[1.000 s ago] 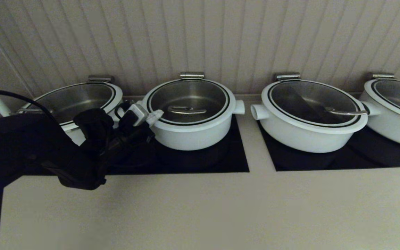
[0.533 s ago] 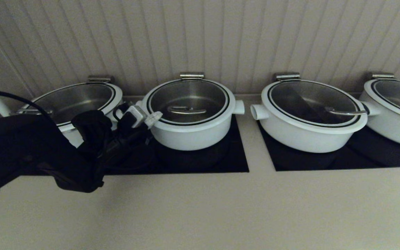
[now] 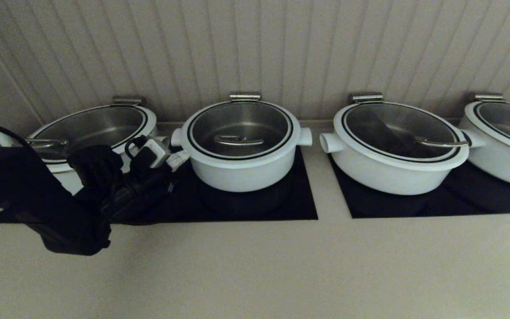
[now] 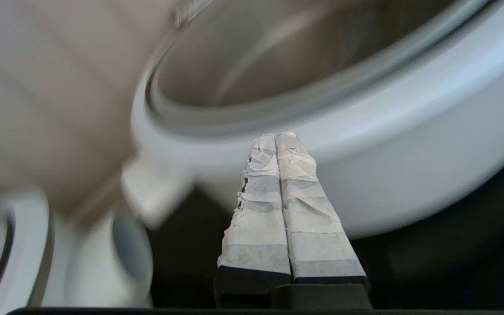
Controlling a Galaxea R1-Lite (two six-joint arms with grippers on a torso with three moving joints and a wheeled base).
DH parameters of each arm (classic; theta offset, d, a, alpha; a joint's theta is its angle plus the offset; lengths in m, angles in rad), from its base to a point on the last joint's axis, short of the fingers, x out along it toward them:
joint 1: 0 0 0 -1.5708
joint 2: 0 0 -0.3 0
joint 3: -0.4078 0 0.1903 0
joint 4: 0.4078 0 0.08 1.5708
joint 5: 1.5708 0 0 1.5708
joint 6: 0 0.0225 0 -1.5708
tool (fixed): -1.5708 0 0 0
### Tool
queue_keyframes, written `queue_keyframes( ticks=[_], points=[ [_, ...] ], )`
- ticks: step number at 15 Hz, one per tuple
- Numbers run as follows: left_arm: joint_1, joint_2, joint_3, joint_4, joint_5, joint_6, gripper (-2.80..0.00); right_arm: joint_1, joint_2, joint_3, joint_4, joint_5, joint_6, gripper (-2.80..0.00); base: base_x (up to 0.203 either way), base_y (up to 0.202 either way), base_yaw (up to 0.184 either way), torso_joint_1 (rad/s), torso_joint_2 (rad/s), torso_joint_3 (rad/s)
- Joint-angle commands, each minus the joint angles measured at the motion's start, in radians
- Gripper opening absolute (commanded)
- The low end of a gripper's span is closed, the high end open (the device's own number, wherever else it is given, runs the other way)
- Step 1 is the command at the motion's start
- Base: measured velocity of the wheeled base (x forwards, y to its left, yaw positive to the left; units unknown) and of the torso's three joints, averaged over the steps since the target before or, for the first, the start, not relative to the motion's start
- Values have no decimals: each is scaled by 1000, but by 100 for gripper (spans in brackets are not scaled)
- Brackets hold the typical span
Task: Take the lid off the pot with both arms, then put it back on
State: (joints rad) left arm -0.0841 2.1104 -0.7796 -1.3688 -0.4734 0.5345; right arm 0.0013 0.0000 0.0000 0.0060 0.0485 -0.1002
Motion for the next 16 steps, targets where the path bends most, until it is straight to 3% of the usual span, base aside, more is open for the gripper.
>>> queue_keyframes(
  ticks=[1, 7, 10, 13, 16],
  points=[
    [9, -84, 37, -22, -2, 0, -280, 0, 0, 0, 0, 1, -1, -280, 0, 0, 0, 0, 0, 0],
    [12, -348, 169, -21, 6, -2, -280, 0, 2, 0, 0, 1, -1, -280, 0, 0, 0, 0, 0, 0],
    [12, -509, 267, -16, 51, -4, -280, 0, 2, 0, 0, 1, -1, -280, 0, 0, 0, 0, 0, 0],
    [12, -685, 471, -11, 154, -38, -280, 0, 2, 0, 0, 1, -1, -280, 0, 0, 0, 0, 0, 0],
    [12, -833, 692, 25, 386, -166, -280, 0, 2, 0, 0, 1, -1, -280, 0, 0, 0, 0, 0, 0]
  ],
)
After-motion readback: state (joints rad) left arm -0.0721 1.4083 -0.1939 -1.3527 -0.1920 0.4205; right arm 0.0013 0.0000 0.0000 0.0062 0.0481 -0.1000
